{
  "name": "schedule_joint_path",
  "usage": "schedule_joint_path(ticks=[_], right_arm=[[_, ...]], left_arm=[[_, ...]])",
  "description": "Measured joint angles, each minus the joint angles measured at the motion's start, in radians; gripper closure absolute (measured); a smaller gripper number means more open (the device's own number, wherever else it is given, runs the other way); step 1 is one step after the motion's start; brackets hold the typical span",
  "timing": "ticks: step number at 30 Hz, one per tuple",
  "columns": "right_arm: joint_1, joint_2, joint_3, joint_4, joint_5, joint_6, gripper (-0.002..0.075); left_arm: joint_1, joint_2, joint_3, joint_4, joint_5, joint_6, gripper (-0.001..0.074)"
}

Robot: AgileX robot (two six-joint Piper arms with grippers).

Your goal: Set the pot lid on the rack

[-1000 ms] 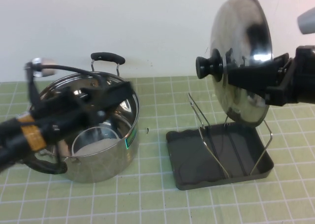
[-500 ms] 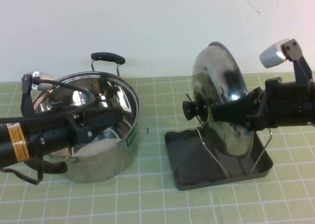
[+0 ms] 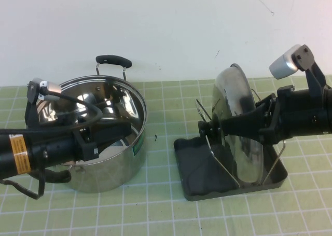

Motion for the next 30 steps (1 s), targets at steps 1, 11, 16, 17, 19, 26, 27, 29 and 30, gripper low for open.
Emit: schedule_joint_path(ticks=[1,11,16,17,19,26,27,29,30], right_arm=[[0.0,0.0,0.0,0.0,0.0,-0.002,0.0429],[-0.086,-0.128,0.0,-0.072,-0.002,0.015,0.0493],[-0.161,-0.293,0.0,-0.175,-0.009,0.04,0.0582],[-0.17,-0.331,0.004,-0.184,-0.018,0.042,0.0597],[-0.18,-0.403,0.023,-0.191,-0.046,0.042,0.0616],[-0.18,-0.734,0.192,-0.149,-0.136,-0.073,0.0648],[-0.18,-0.792,0.228,-0.125,-0.153,-0.108,0.065],[-0.181,-0.899,0.296,-0.079,-0.174,-0.179,0.0651],[-0.183,-0.96,0.328,-0.057,-0.176,-0.215,0.0652]], left_arm=[[0.002,0.0,0.0,0.005,0.0,0.0,0.0734],[0.152,-0.148,0.0,0.01,0.079,0.023,0.0733],[0.228,-0.372,0.0,0.076,0.39,0.005,0.0734],[0.23,-0.418,0.0,0.105,0.455,-0.014,0.0734],[0.234,-0.501,0.0,0.178,0.537,-0.062,0.0734],[0.236,-0.667,0.025,0.357,0.586,-0.26,0.0734],[0.236,-0.685,0.041,0.362,0.586,-0.265,0.0734],[0.228,-0.72,0.075,0.371,0.595,-0.277,0.0734],[0.217,-0.736,0.101,0.371,0.602,-0.282,0.0734]])
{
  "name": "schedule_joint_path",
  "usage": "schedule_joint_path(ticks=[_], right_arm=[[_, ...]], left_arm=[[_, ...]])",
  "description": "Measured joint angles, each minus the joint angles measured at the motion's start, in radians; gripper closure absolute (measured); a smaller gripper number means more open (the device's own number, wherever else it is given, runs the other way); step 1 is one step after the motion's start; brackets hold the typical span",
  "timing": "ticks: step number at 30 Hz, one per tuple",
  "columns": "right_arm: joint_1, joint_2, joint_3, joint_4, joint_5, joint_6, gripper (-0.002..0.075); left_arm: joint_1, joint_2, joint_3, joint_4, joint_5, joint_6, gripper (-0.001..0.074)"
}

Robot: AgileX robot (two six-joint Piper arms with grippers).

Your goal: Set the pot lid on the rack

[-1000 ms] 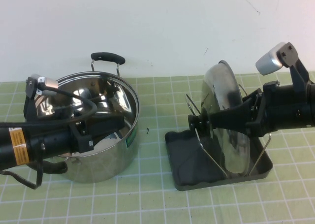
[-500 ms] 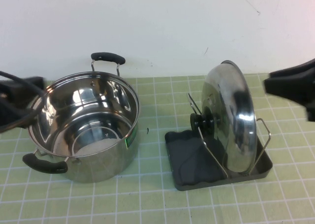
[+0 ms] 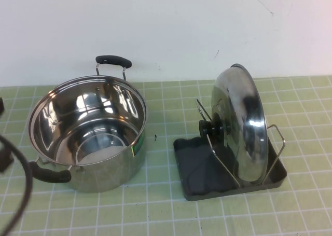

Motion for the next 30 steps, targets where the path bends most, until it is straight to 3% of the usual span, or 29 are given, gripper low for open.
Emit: schedule_joint_path(ticks=[5,10,16,30], right_arm=[[0.0,-0.232,0.12,0.034,0.006,-0.051,0.0653],[0.0,-0.348,0.194,0.036,0.008,0.027,0.0653],[-0.002,-0.368,0.212,0.036,0.012,0.083,0.0654],[-0.004,-0.368,0.221,0.02,0.0,0.105,0.0655]], left_arm=[[-0.088,-0.064,0.114,0.002,-0.011,-0.006,0.0734],[-0.156,-0.07,0.207,0.005,-0.068,-0.006,0.0734],[-0.167,-0.072,0.289,0.006,-0.148,-0.004,0.0735],[-0.167,-0.074,0.327,0.009,-0.15,-0.002,0.0735]])
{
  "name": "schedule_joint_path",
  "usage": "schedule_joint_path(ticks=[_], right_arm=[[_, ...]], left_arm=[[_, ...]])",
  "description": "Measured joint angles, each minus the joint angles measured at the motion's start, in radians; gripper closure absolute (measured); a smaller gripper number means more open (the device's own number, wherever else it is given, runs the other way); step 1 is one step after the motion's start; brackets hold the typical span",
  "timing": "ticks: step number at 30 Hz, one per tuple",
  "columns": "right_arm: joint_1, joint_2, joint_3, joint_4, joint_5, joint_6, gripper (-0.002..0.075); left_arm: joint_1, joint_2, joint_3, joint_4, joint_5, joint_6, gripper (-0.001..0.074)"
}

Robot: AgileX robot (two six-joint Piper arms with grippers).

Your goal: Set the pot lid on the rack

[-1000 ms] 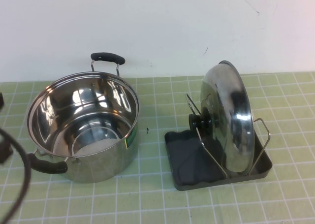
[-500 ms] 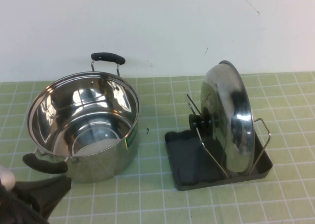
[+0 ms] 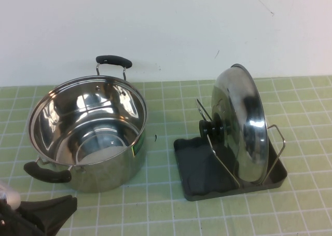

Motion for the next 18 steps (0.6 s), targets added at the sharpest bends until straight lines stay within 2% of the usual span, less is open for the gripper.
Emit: schedule_joint_path(ticks=[4,6,8,10,13,15,18], right_arm=[[-0.007,-0.017,0.052,-0.051,-0.179,0.012,0.0655],[-0.022,-0.054,0.088,-0.177,-0.279,0.101,0.0655],[-0.037,-0.083,0.127,-0.388,-0.362,0.292,0.0655],[-0.057,-0.11,0.182,-0.701,-0.392,0.615,0.0655],[-0.073,-0.154,0.27,-1.058,-0.346,1.04,0.0655],[-0.073,-0.186,0.319,-1.181,-0.344,1.186,0.0655],[-0.073,-0.21,0.381,-1.242,-0.395,1.305,0.0655]], left_arm=[[0.0,0.0,0.0,0.0,0.0,0.0,0.0735],[0.0,0.0,0.0,0.0,0.002,0.0,0.0735],[0.0,0.0,0.0,0.0,0.002,0.0,0.0735],[0.0,0.0,0.0,0.0,0.002,0.0,0.0735],[0.0,0.0,0.0,0.0,0.002,0.0,0.0735],[0.0,0.0,0.0,0.0,0.003,0.0,0.0735],[0.0,0.0,0.0,0.0,0.003,-0.002,0.0735]])
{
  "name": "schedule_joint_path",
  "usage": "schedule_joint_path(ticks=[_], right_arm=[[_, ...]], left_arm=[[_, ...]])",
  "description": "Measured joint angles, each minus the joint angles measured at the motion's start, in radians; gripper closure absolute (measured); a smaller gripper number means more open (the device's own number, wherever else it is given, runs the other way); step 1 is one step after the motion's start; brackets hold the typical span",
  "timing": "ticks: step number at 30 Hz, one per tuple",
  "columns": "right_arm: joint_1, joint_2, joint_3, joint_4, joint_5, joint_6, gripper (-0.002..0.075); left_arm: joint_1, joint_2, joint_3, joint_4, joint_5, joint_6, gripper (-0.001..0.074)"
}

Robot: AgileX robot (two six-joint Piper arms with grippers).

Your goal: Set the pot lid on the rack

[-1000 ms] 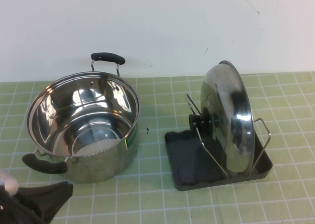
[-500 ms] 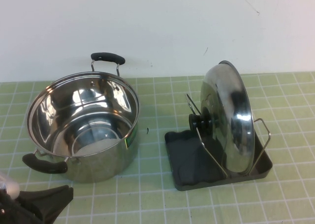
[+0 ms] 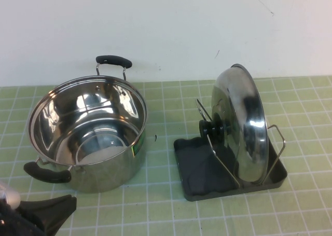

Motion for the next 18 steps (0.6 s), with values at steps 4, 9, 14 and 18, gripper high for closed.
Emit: schedule_joint_path(ticks=[4,9,14,18], right_arm=[[0.0,-0.005,0.036,-0.025,-0.025,0.052,0.0655],[0.0,-0.007,0.036,-0.099,0.081,0.056,0.0655],[0.0,-0.007,0.035,-0.12,0.125,0.077,0.0655],[0.0,-0.007,0.035,-0.12,0.127,0.154,0.0655]], left_arm=[[0.0,0.0,0.0,0.0,0.0,0.0,0.0735],[0.0,0.0,0.0,0.0,0.001,0.0,0.0735],[0.0,0.0,0.0,0.0,0.001,0.0,0.0735],[0.0,0.0,0.0,0.0,0.001,0.0,0.0735]])
